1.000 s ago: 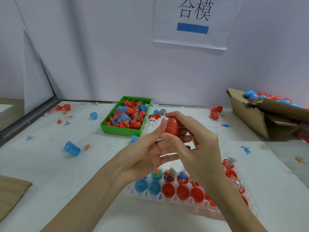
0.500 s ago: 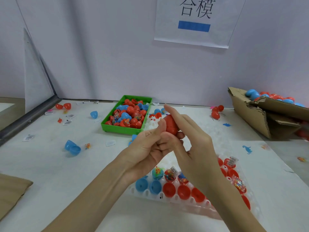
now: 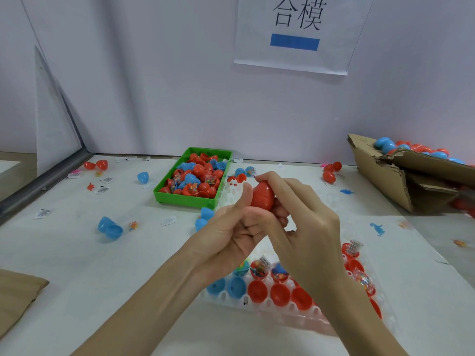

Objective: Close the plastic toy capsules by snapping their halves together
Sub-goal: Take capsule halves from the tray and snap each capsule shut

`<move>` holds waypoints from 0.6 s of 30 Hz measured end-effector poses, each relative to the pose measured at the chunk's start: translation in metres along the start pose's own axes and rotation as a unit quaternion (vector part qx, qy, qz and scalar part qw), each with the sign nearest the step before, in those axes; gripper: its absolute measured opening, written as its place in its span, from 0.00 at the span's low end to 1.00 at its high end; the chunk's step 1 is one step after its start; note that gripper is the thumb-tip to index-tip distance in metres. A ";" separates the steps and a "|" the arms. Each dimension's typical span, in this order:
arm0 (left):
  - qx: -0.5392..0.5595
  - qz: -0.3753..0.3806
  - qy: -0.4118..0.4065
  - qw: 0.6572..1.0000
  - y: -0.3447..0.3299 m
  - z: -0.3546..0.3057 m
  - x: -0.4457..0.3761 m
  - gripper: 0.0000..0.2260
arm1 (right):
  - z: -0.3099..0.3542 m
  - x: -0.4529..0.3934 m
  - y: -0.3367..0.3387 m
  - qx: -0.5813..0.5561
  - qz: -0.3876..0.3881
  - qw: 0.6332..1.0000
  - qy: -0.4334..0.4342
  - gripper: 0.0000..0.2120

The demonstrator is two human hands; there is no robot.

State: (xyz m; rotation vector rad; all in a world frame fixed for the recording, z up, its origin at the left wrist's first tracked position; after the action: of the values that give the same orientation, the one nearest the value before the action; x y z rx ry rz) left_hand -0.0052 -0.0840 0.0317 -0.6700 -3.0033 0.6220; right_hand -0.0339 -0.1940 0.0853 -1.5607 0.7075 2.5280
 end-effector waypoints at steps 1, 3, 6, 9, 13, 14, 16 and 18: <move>0.004 -0.002 0.003 1.000 -0.001 0.000 0.000 0.31 | 0.001 0.000 0.001 0.011 -0.006 1.000 0.008 0.20; -0.007 -0.016 0.005 1.000 0.001 0.000 0.000 0.26 | 0.002 0.000 0.001 0.029 -0.015 0.999 0.016 0.20; -0.014 -0.021 0.002 1.000 0.007 0.003 0.000 0.19 | -0.001 0.001 0.000 0.034 -0.019 0.999 0.012 0.19; -0.024 -0.028 0.005 0.999 0.006 0.000 0.001 0.18 | -0.005 0.001 0.000 0.027 -0.011 1.000 -0.003 0.19; -0.017 -0.030 0.009 0.999 0.011 -0.001 -0.002 0.15 | -0.010 0.002 -0.003 0.007 0.008 1.000 -0.020 0.18; -0.017 -0.023 0.010 1.000 0.013 0.001 -0.003 0.15 | -0.011 0.001 -0.003 0.004 0.012 1.000 -0.023 0.18; -0.009 -0.021 0.017 1.000 0.010 -0.001 -0.002 0.16 | -0.012 0.000 -0.003 -0.016 0.020 0.999 -0.029 0.19; 0.010 -0.018 0.028 0.999 0.008 -0.001 -0.001 0.19 | -0.009 -0.001 -0.003 -0.066 0.022 0.997 -0.039 0.21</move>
State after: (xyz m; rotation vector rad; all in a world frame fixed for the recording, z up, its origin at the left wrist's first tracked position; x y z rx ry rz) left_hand -0.0003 -0.0772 0.0295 -0.6202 -2.9470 0.6209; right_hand -0.0248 -0.1949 0.0813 -1.4903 0.5822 2.7016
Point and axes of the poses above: each hand's wrist, its own x-axis away from the middle knuckle, its own y-axis out of the back of the hand, z = x × y, the point moved 6 cm from there along -x, towards the middle knuckle, and after that the axes turned 10 degrees about -x, right-handed, at the moved point
